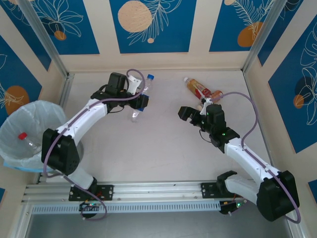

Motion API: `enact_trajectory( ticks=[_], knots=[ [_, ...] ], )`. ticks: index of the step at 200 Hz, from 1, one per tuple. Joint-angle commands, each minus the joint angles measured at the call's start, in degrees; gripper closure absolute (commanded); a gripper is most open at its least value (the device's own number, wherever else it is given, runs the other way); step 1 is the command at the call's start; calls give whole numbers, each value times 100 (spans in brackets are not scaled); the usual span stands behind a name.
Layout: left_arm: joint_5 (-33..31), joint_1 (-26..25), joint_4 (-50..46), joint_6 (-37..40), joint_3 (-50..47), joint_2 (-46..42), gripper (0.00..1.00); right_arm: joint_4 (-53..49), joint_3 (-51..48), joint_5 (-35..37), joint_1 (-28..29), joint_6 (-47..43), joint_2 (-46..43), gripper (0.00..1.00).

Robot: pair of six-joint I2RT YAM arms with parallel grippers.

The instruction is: Put the plastic bottles in the bin

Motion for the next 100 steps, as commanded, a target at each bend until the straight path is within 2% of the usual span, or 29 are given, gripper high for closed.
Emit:
enact_trajectory(
  ticks=[1, 59, 100],
  knots=[
    [-247, -14, 107, -249, -95, -477, 53, 145, 270, -225, 83, 25, 104, 1],
    [-1295, -5, -221, -471, -229, -1198, 53, 355, 491, -140, 240, -118, 401, 1],
    [-1619, 4, -963, -489, 123, -1541, 52, 641, 581, 8, 359, -130, 621, 1]
  ],
)
